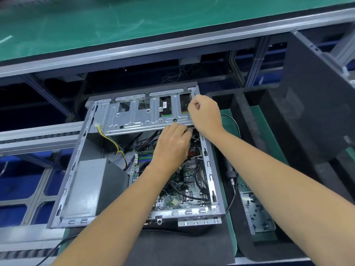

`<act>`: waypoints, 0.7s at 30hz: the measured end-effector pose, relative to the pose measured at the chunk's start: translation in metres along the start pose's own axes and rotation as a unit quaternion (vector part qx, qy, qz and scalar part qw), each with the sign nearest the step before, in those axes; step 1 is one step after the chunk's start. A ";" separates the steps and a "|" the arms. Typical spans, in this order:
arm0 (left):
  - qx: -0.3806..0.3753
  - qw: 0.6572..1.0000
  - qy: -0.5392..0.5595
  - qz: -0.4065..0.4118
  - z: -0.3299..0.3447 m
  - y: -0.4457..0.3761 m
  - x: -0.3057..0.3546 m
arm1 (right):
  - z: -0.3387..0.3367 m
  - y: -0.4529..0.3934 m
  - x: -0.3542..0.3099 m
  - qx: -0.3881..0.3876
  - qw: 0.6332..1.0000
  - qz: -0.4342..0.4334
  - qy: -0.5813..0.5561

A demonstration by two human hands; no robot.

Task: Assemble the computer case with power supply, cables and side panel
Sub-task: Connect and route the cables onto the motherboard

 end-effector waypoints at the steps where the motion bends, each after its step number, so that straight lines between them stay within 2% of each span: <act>1: 0.006 1.000 -0.009 0.007 0.000 0.000 0.000 | 0.000 0.000 0.000 -0.001 1.000 0.001 0.000; 6: -0.009 0.996 -0.073 0.050 0.003 -0.001 0.006 | 0.000 0.000 0.000 -0.003 1.000 0.002 -0.007; 21: -0.052 0.993 -0.110 -0.002 -0.001 -0.002 0.003 | -0.002 0.002 0.000 0.000 1.000 0.007 -0.014</act>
Point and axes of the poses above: each hand's wrist, its own y-axis away from the middle knuckle, its own z-axis out of the palm, x = y × z, the point moved 2 cm from there along -y, towards the middle knuckle, and after that the axes turned 4 degrees about z, right-handed, at the moved point
